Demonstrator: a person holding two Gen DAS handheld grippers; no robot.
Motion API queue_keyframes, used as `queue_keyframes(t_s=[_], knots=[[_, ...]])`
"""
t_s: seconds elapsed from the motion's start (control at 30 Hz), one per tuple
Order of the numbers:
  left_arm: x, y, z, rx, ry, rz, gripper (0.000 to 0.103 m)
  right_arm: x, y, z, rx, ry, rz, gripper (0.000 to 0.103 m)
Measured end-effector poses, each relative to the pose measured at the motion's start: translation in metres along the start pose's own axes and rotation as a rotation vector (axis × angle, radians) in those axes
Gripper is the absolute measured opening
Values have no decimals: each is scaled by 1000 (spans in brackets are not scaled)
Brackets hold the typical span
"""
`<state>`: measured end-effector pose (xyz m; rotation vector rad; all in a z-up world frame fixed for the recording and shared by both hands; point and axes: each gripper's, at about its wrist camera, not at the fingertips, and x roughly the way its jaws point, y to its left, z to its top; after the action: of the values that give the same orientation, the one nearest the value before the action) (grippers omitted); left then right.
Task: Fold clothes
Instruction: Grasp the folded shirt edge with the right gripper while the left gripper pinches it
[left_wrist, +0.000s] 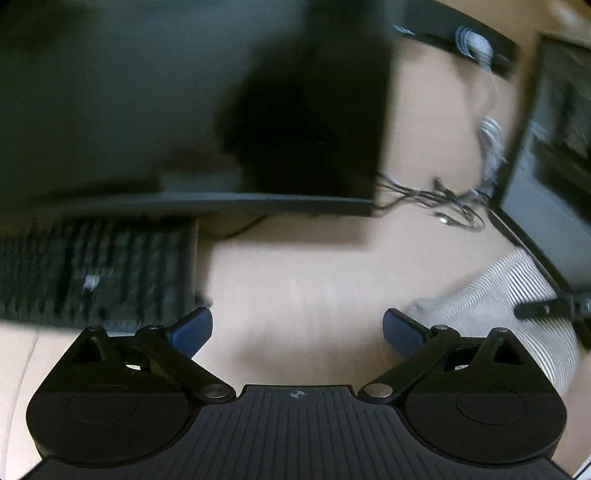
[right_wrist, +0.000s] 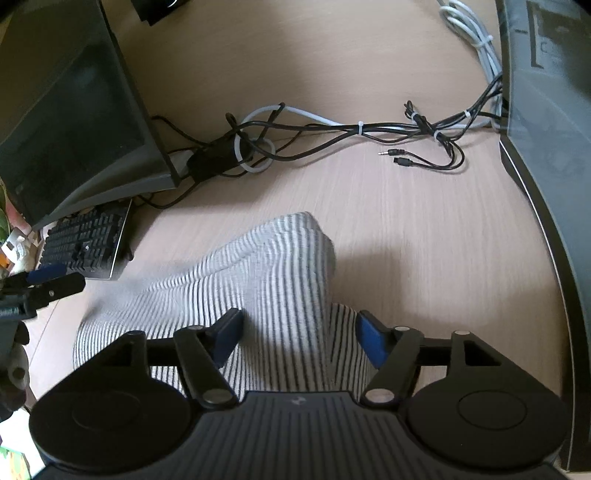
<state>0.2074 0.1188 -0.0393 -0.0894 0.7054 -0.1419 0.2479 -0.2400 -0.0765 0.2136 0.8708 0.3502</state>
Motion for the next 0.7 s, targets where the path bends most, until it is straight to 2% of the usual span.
queue_keyframes(t_s=[0.07, 0.13, 0.2, 0.23, 0.27, 0.37, 0.47, 0.57, 0.7], knots=[[-2, 14, -2, -93, 10, -81, 101, 1, -2, 0, 4, -1, 7, 70], [-2, 17, -5, -150, 20, -213, 102, 0, 0, 2, -11, -16, 5, 70], [1, 5, -6, -134, 45, -292, 102, -1, 6, 3, -41, -47, -1, 69], [3, -1, -7, -125, 57, -330, 103, -2, 9, 4, -57, -65, -5, 61], [3, -8, -7, -103, 69, -333, 103, -5, 14, 5, -74, -84, 6, 40], [10, -24, -8, -64, 97, -346, 103, -22, 21, 7, -50, -131, 61, 29], [12, -34, -6, -47, 100, -381, 103, -54, 18, -3, 49, -162, 119, 28], [11, -36, -7, -37, 86, -406, 103, -73, 5, -31, 137, -147, 73, 27], [9, -39, -7, 1, 92, -458, 103, -66, -24, -67, 262, -93, -21, 28]])
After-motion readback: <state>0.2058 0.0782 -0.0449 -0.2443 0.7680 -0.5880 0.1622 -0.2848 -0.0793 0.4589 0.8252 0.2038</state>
